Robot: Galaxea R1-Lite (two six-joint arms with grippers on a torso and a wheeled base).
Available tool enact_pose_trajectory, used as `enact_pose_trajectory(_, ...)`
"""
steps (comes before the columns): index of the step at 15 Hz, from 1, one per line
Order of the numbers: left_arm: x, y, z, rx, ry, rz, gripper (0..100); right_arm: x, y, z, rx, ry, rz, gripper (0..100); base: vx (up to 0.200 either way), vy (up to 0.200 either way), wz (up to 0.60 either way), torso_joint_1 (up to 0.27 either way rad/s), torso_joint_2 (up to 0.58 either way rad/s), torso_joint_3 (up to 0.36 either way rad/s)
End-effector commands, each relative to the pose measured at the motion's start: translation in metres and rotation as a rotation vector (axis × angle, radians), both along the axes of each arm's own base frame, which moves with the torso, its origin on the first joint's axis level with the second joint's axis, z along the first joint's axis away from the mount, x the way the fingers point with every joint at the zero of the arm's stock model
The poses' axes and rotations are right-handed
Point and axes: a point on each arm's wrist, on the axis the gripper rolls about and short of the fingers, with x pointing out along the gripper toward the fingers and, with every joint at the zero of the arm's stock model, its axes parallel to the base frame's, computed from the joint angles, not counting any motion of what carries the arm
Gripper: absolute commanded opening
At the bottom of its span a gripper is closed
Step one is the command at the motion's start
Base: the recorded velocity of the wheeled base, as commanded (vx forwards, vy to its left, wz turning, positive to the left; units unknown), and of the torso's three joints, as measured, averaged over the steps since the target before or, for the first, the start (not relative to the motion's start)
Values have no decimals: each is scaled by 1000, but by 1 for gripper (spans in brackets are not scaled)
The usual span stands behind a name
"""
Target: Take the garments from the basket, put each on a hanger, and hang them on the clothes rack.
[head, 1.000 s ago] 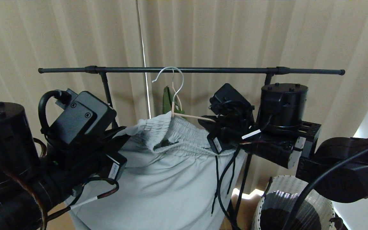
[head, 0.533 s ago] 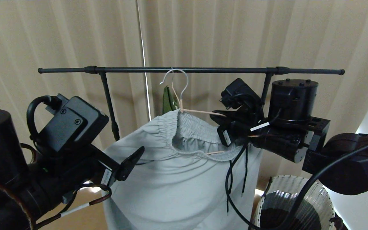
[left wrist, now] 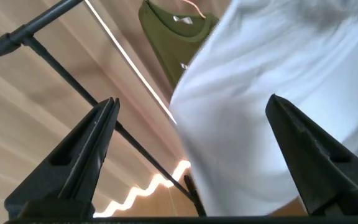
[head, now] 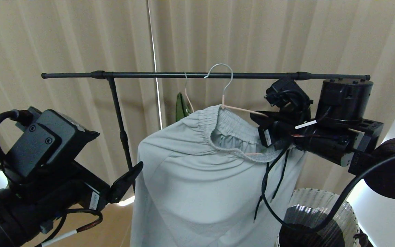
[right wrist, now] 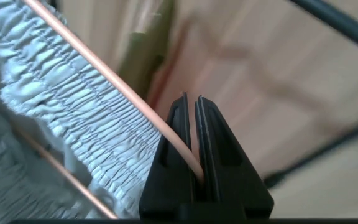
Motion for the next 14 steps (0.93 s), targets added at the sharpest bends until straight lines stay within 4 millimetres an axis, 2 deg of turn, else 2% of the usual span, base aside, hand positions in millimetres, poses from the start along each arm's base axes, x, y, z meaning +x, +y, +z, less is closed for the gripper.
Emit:
enact_pose_trajectory(1, -4, 3, -12, 25, 32, -9, 100, -6, -9, 9, 15, -22, -14, 0, 0, 0, 0, 0, 0, 0)
enact_pose_trajectory(4, 4, 13, -38, 66, 132, 29, 100, -16, -15, 18, 32, -44, -4, 0, 0, 0, 0, 0, 0, 0)
enact_pose_trajectory(9, 19, 9, -47, 90, 183, 32, 100, -34, -11, 33, 69, -78, 81, 0, 0, 0, 0, 0, 0, 0)
enact_pose_trajectory(13, 31, 6, -48, 82, 179, 56, 100, -42, -8, 34, 73, -81, 104, 0, 0, 0, 0, 0, 0, 0)
enact_pose_trajectory(14, 32, 5, -48, 77, 172, 56, 0, -43, -7, 33, 71, -78, 108, 0, 0, 0, 0, 0, 0, 0)
